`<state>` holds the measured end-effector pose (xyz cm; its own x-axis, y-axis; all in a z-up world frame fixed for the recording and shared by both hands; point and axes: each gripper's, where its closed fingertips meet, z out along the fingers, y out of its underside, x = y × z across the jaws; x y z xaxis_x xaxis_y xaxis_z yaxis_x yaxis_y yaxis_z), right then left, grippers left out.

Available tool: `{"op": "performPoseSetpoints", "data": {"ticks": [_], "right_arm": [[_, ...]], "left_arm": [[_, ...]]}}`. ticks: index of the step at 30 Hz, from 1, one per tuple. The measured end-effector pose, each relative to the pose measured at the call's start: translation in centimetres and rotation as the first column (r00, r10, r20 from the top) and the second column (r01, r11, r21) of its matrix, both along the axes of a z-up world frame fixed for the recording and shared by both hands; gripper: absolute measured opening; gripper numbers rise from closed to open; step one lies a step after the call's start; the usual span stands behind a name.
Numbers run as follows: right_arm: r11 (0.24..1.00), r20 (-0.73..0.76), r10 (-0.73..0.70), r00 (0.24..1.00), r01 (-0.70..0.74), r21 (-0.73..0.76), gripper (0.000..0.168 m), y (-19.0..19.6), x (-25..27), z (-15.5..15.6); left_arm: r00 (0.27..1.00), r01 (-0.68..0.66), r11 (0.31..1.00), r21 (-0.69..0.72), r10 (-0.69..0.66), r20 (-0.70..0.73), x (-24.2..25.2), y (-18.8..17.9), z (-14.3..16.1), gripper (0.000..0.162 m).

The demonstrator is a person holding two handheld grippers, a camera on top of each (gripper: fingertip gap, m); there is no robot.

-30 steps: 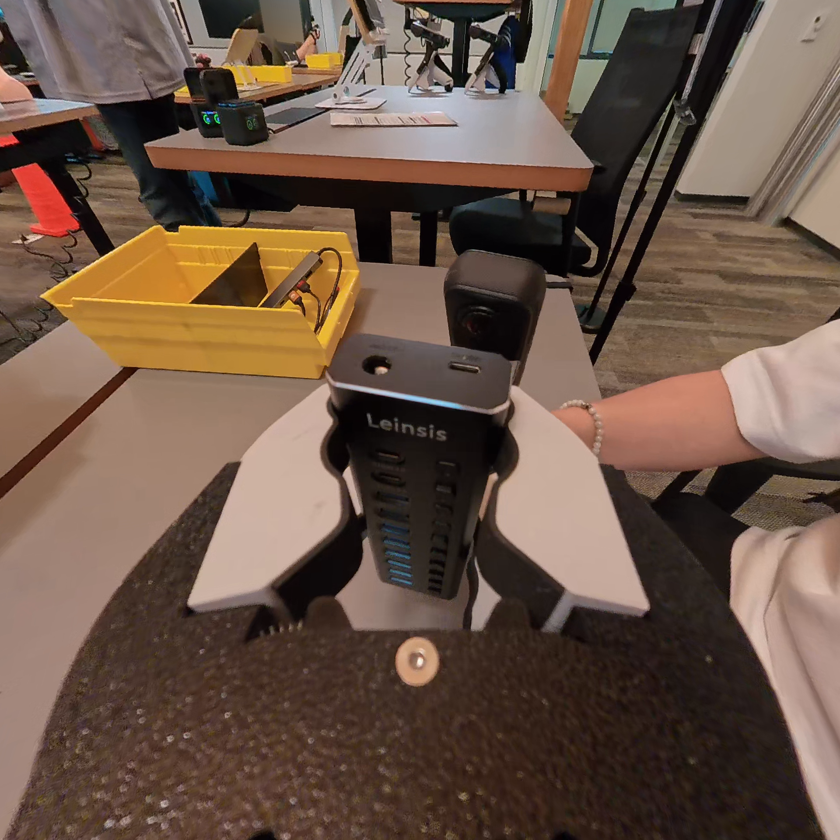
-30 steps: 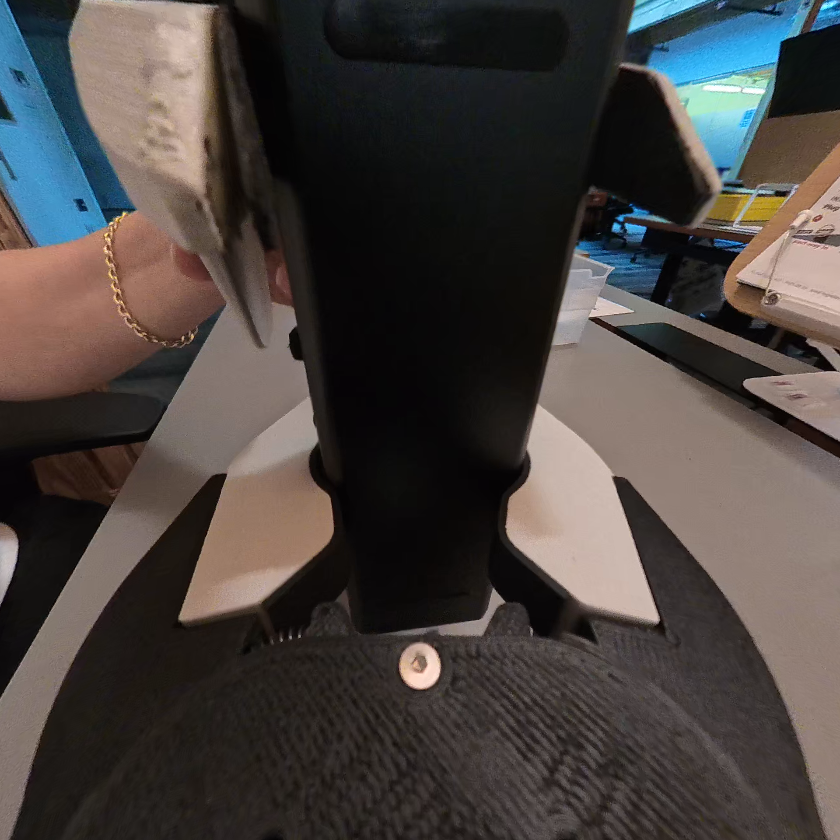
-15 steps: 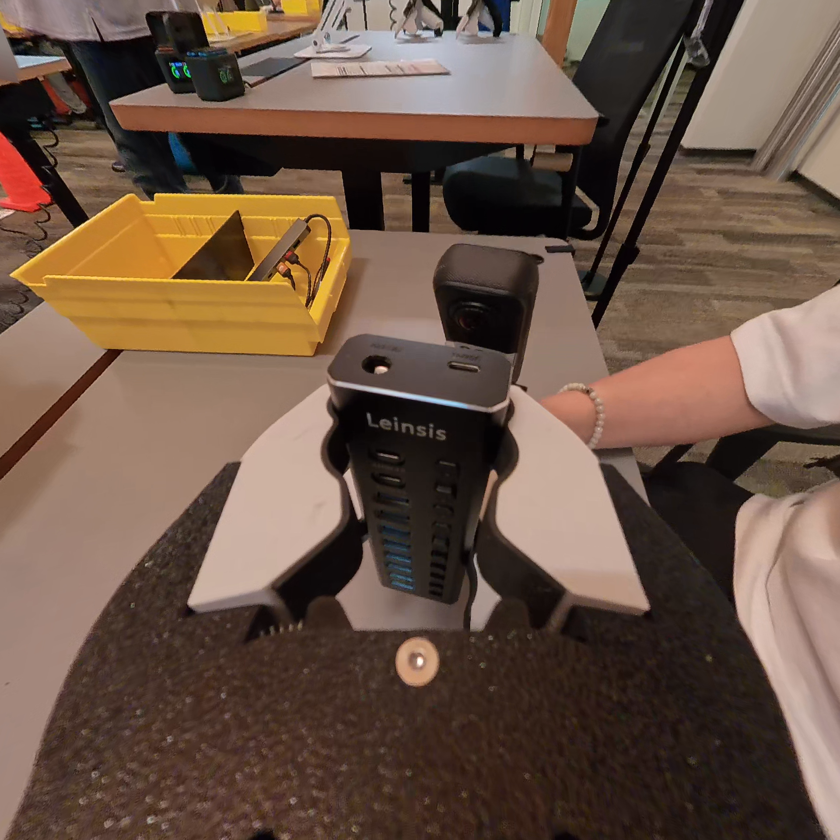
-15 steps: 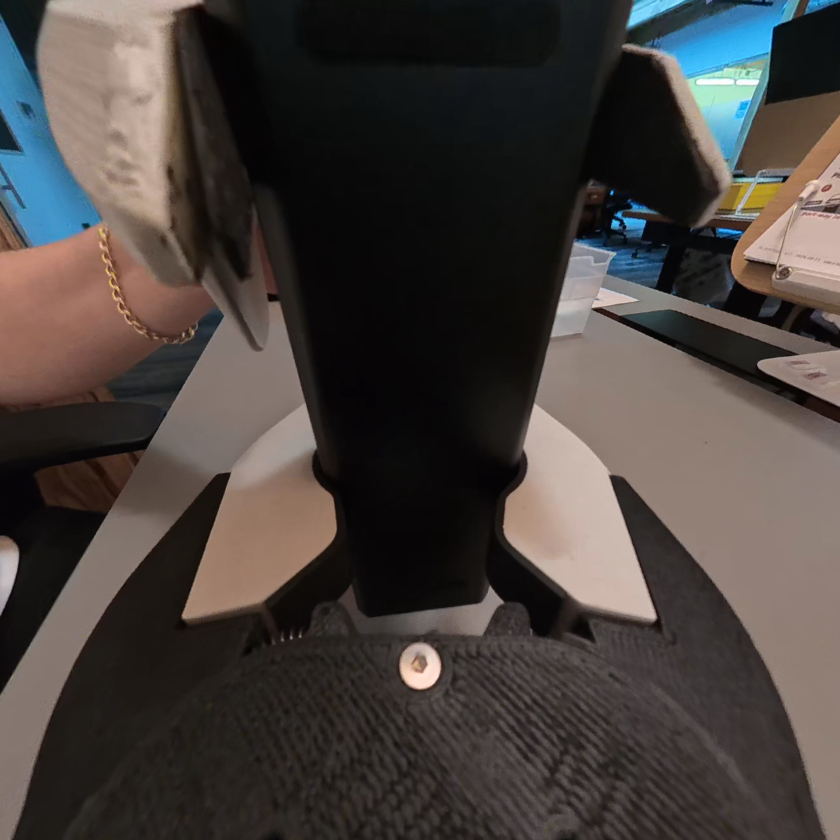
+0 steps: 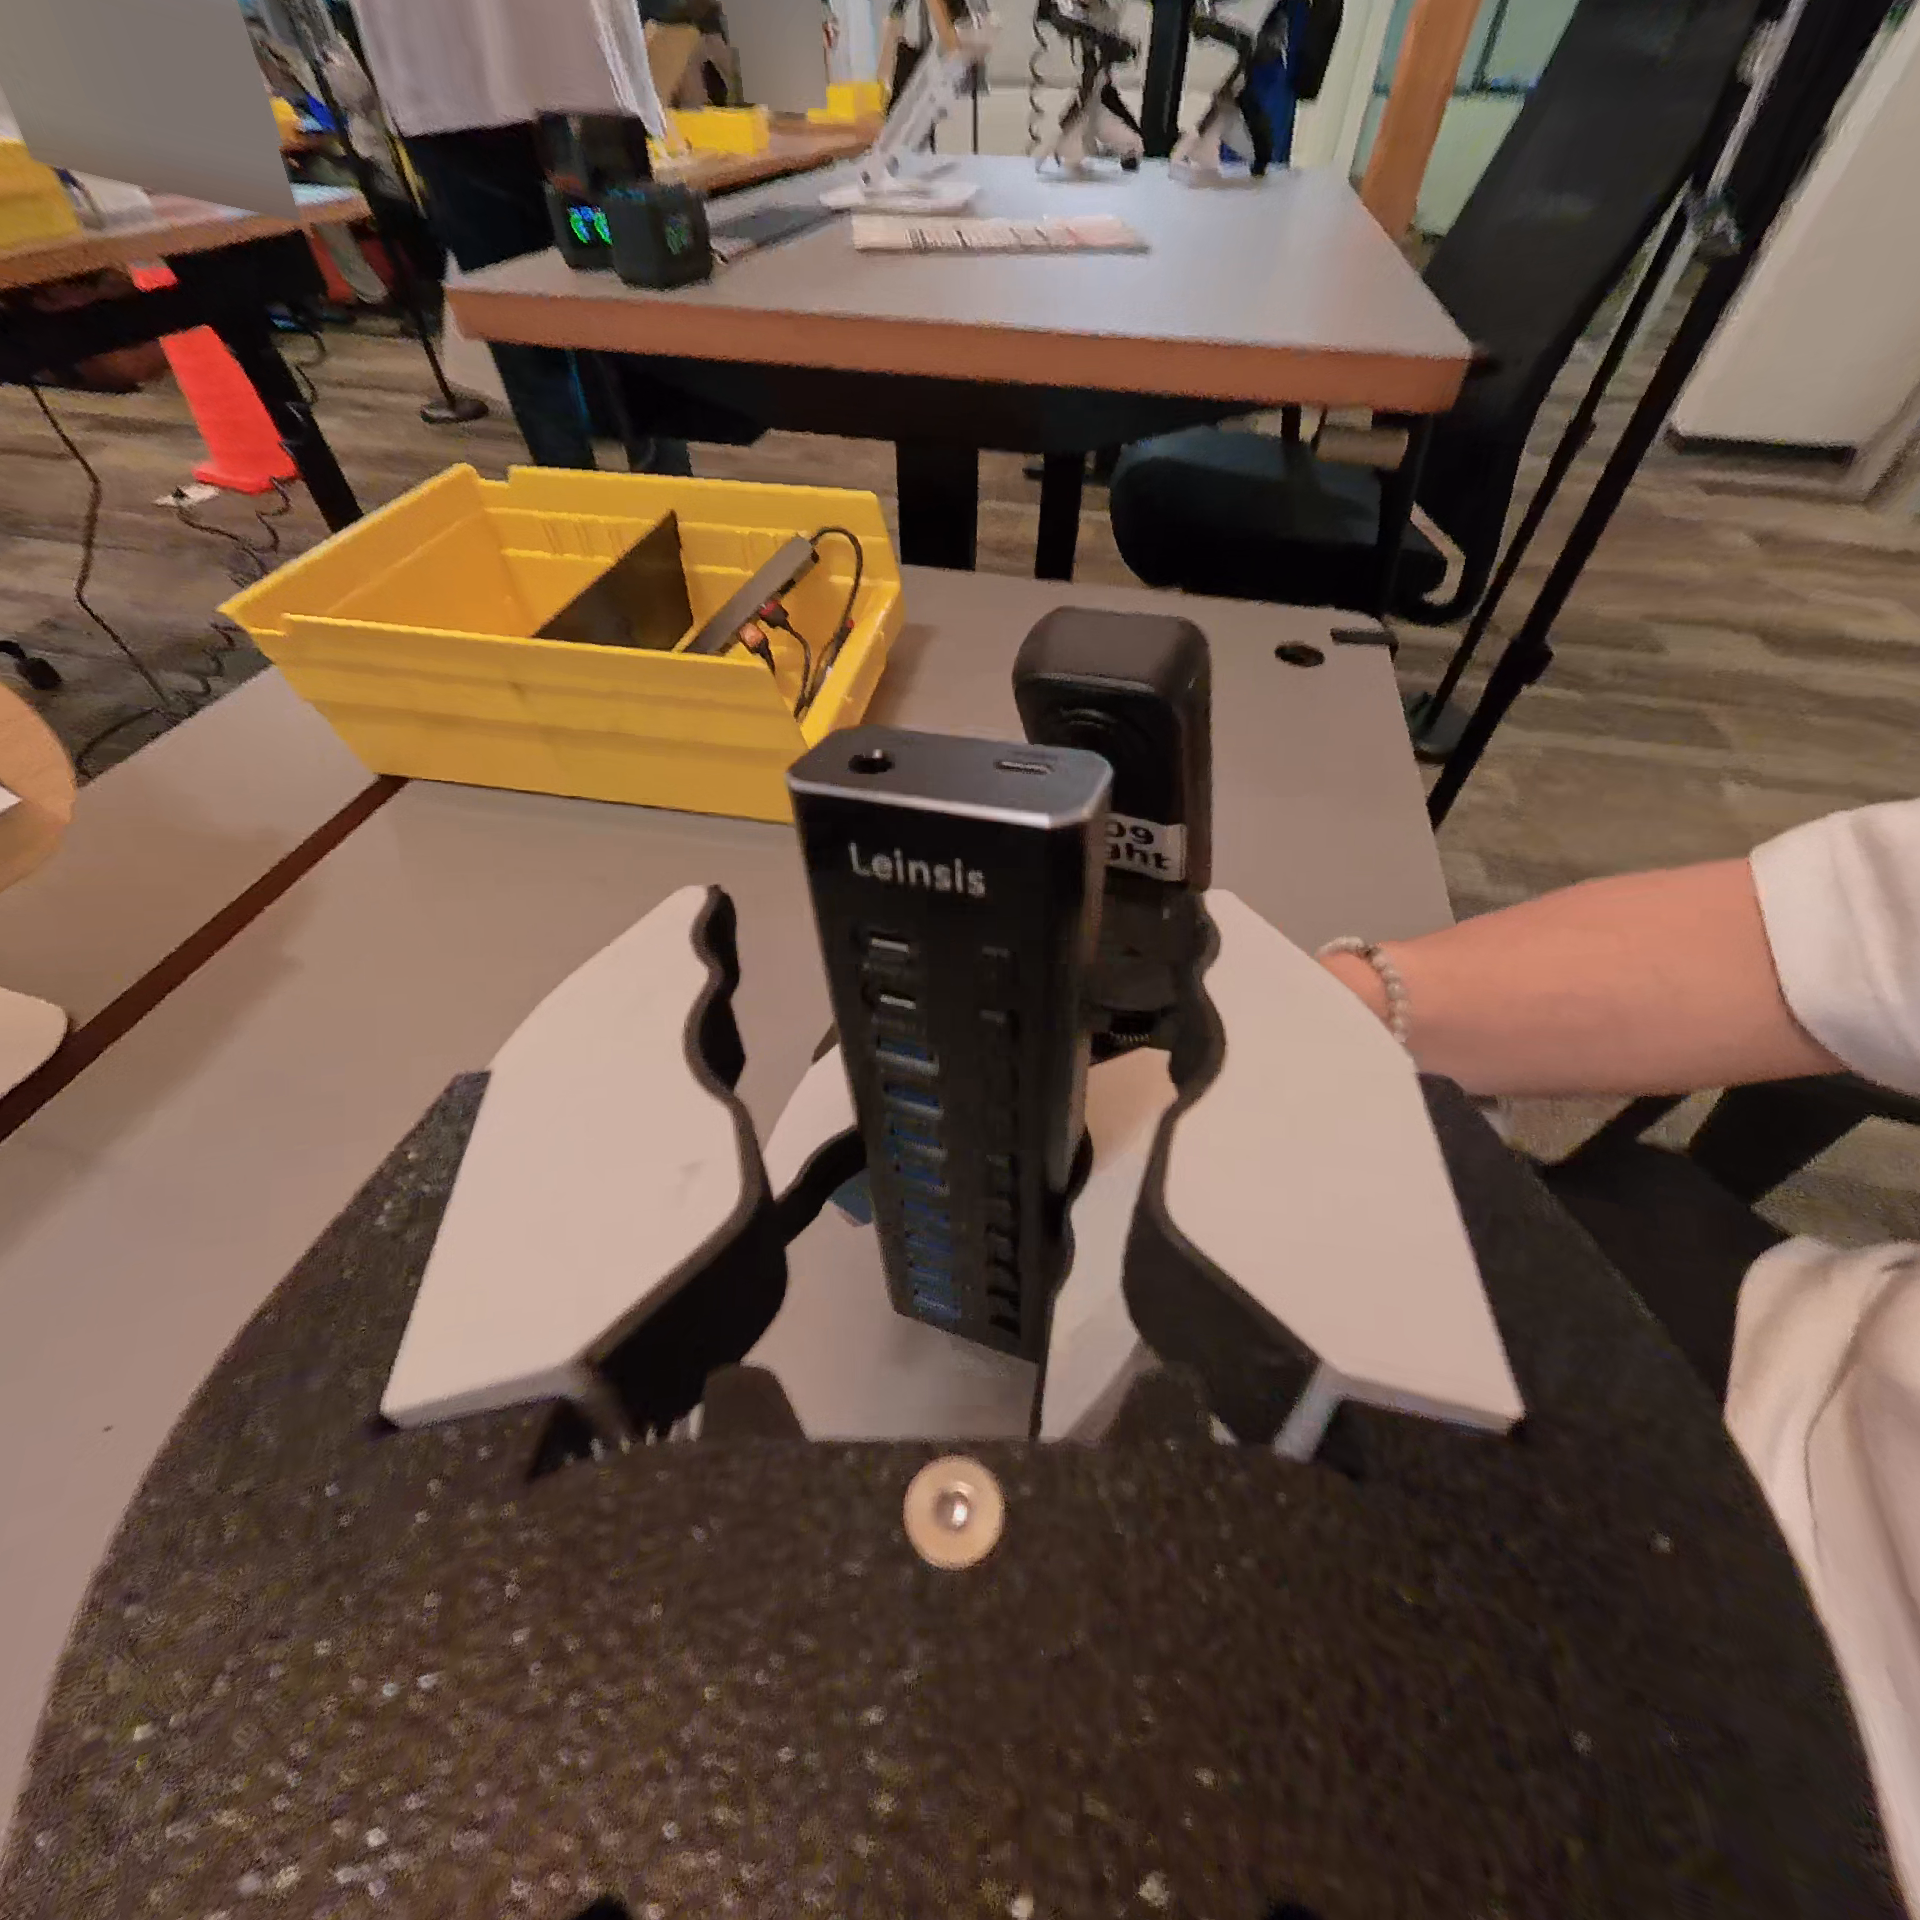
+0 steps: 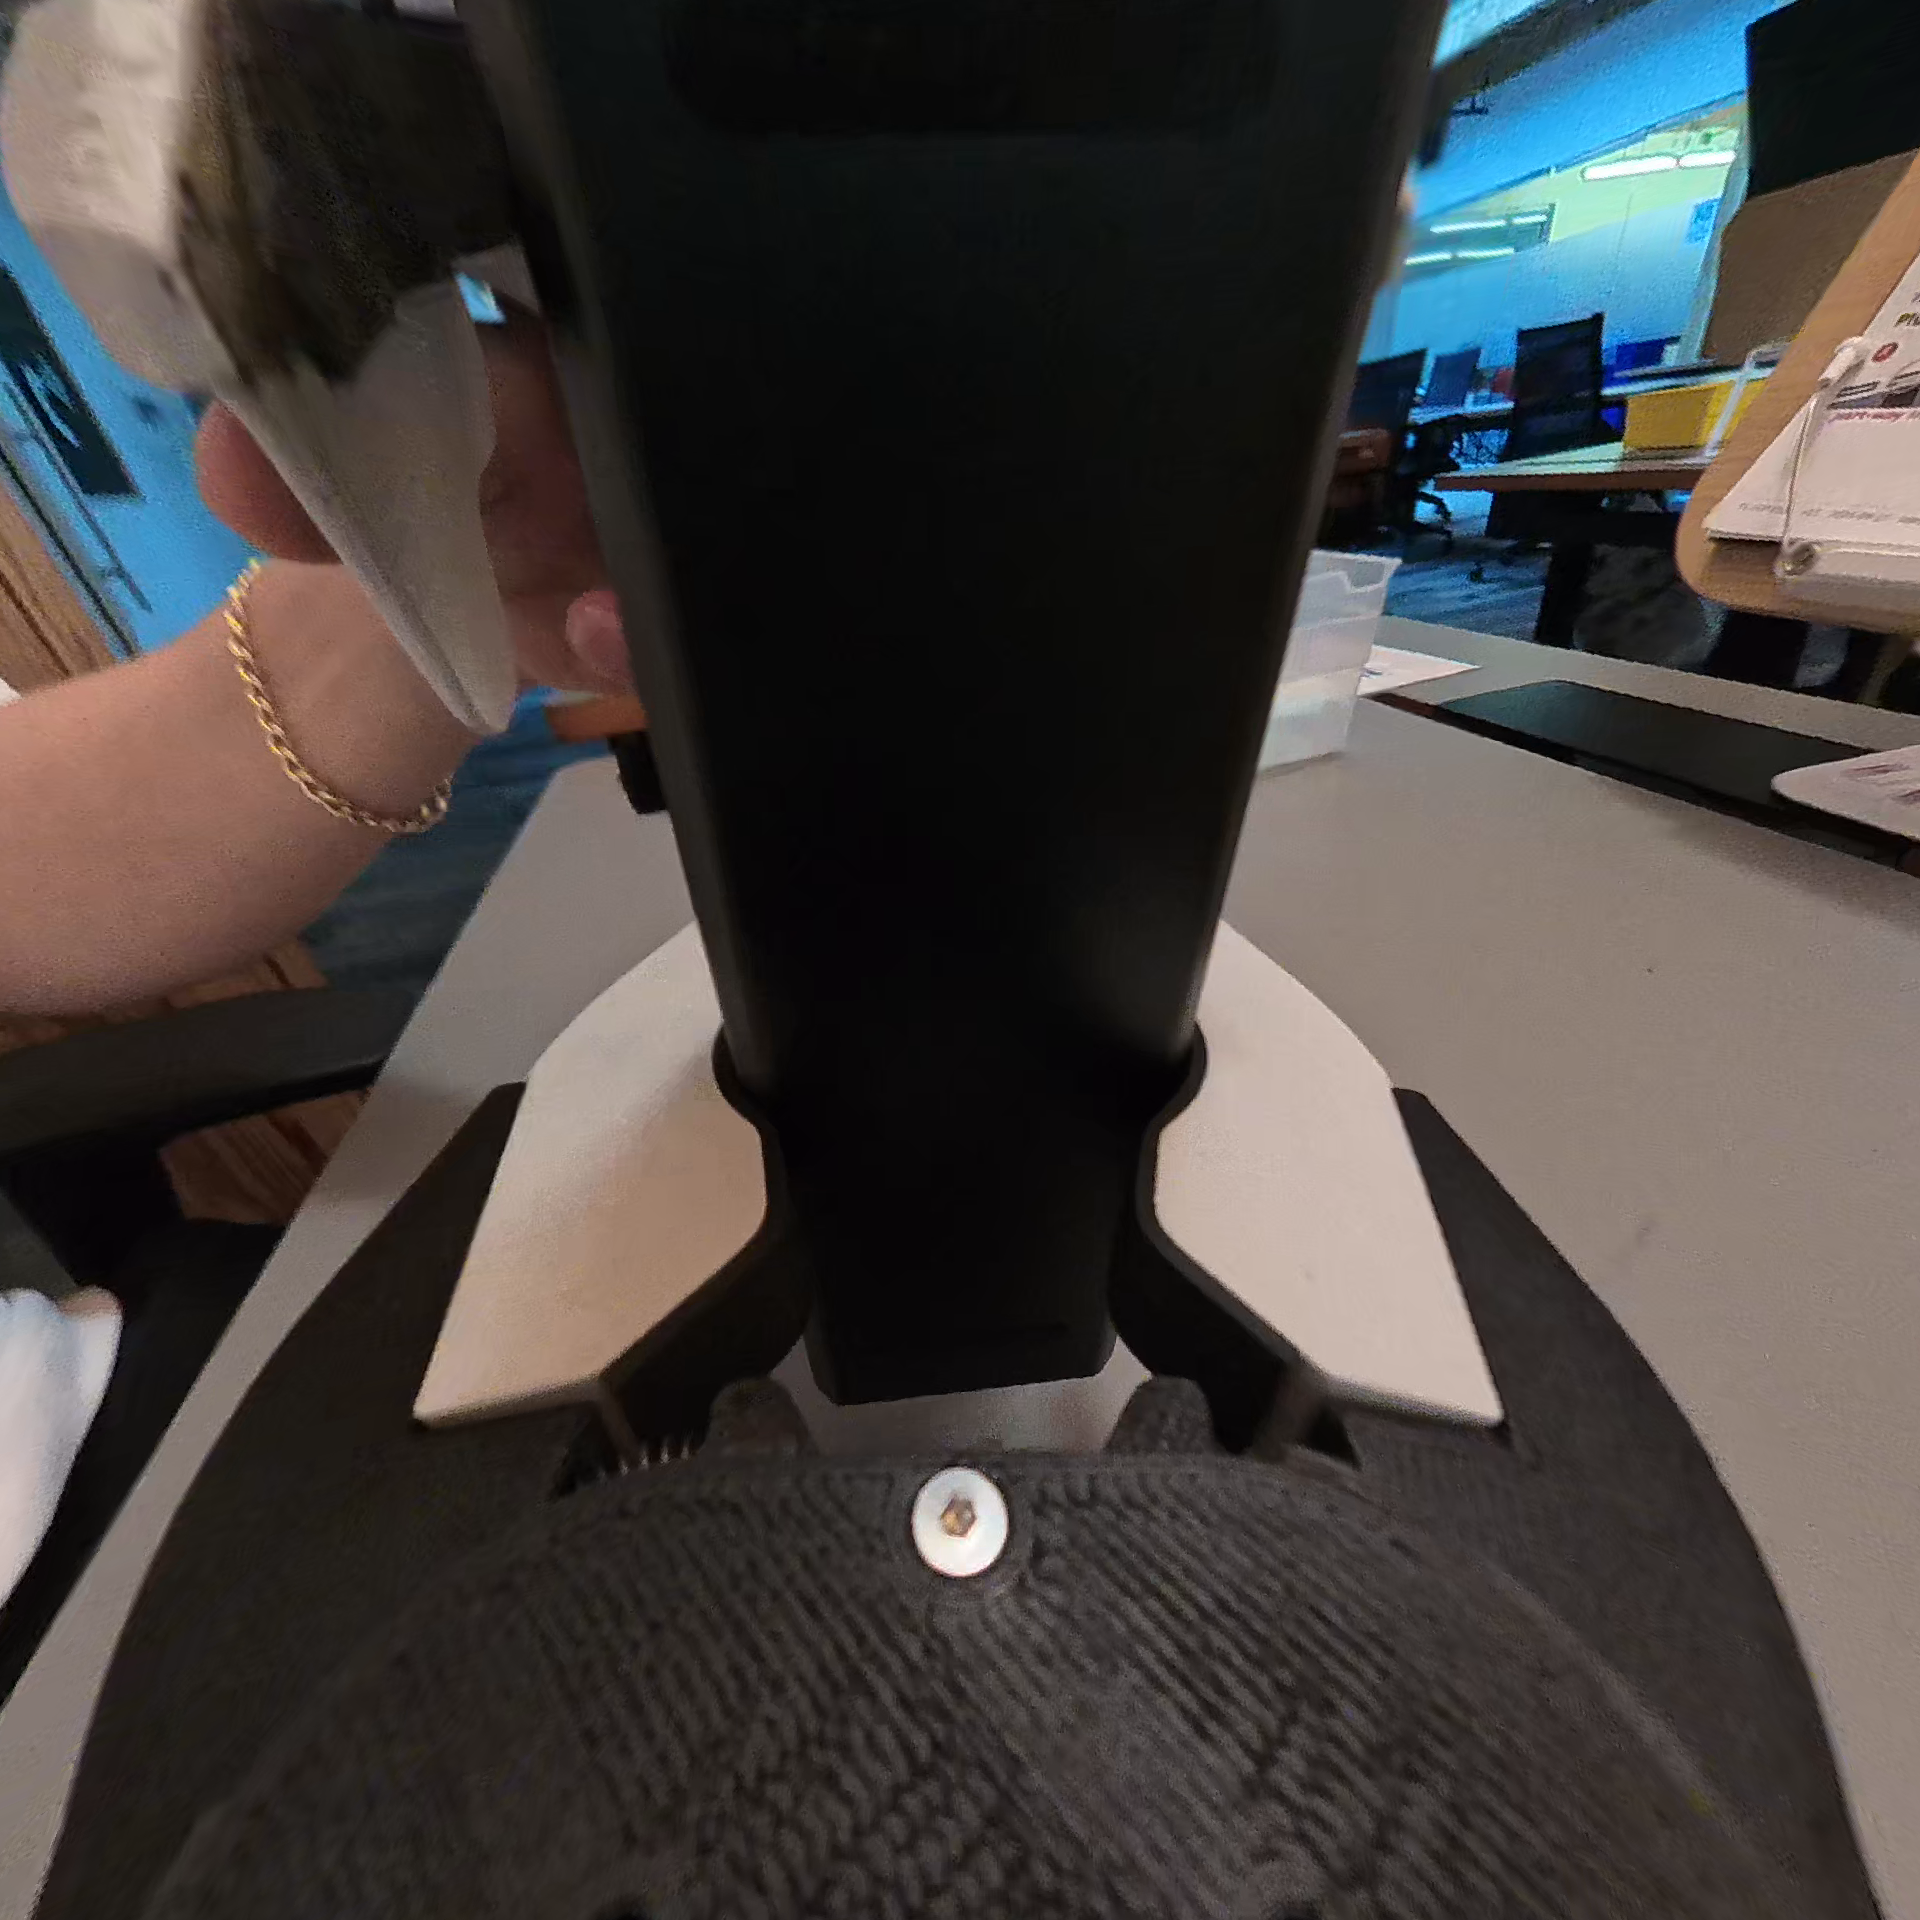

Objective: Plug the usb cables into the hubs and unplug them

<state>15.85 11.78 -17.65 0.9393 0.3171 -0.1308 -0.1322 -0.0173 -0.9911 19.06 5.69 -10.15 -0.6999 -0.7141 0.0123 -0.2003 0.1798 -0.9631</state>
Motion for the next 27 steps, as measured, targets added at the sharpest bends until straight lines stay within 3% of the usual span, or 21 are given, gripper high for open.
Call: {"op": "performPoseSetpoints", "data": {"ticks": [6,12,15,17,21,23,27], "right_arm": [[0.995,-0.119,0.073,0.990,-0.064,0.078,0.074,-1.1,0.7,1.1],[0.992,-0.140,0.102,0.985,-0.090,0.086,0.074,-1.3,0.7,1.2],[0.994,-0.127,0.092,0.988,-0.083,0.078,0.074,-1.2,0.6,1.1],[0.994,-0.130,0.089,0.987,-0.079,0.079,0.074,-1.2,0.7,1.1],[0.993,-0.189,0.085,0.978,-0.068,0.094,0.074,-1.3,1.5,1.4],[0.993,-0.211,0.079,0.974,-0.058,0.106,0.074,-1.4,1.8,1.5],[0.994,-0.193,0.075,0.978,-0.058,0.092,0.074,-1.2,1.6,1.3]], "left_arm": [[0.995,-0.063,0.985,-0.163,0.076,0.071,-2.0,2.6,2.8,0.078],[0.978,-0.182,0.971,-0.155,0.195,0.070,-4.4,5.9,2.1,0.069],[0.939,-0.316,0.939,-0.136,0.330,0.095,-5.9,9.3,2.6,0.063],[0.887,-0.448,0.888,-0.100,0.456,0.076,-7.2,13.4,2.9,0.063],[0.720,-0.694,0.719,0.032,0.692,0.052,-10.9,23.6,3.1,0.053],[0.669,-0.736,0.666,0.125,0.743,-0.023,-12.8,27.4,2.4,0.053],[0.612,-0.692,0.623,0.365,0.774,-0.163,-16.1,31.7,-1.1,0.052]]}}
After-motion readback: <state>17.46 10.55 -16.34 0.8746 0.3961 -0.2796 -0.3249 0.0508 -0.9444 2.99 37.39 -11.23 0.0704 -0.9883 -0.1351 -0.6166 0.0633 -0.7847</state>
